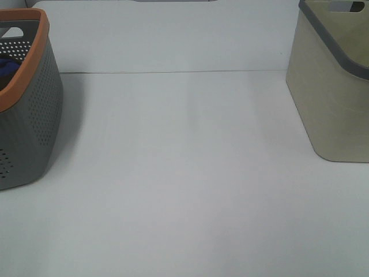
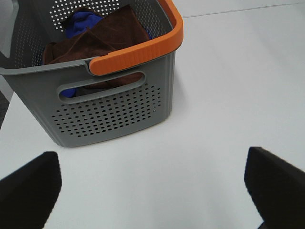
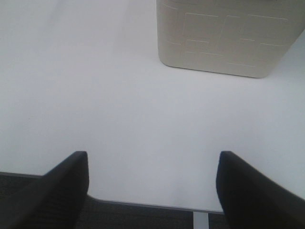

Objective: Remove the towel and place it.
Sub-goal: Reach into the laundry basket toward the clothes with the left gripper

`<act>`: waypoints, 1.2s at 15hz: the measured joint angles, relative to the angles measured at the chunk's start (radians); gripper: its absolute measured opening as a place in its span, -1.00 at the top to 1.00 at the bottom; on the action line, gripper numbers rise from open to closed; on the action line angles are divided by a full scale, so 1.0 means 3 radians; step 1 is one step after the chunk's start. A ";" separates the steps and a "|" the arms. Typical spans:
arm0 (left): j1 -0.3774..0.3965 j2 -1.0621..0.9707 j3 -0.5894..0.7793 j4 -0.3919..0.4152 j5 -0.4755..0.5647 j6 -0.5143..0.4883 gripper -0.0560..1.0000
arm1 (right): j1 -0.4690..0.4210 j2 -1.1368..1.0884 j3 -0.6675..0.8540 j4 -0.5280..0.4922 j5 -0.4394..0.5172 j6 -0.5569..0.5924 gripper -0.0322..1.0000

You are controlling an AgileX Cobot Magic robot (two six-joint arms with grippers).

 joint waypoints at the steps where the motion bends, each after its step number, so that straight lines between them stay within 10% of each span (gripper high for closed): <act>1: 0.0000 0.0000 0.0000 0.0000 0.0000 0.0000 -0.98 | 0.0000 0.0000 0.0000 0.0000 0.0000 0.0000 -0.50; 18: 0.0000 0.0000 0.0000 0.0047 0.0000 0.0000 -0.98 | 0.0000 0.0000 0.0000 0.0000 0.0000 0.0000 -0.50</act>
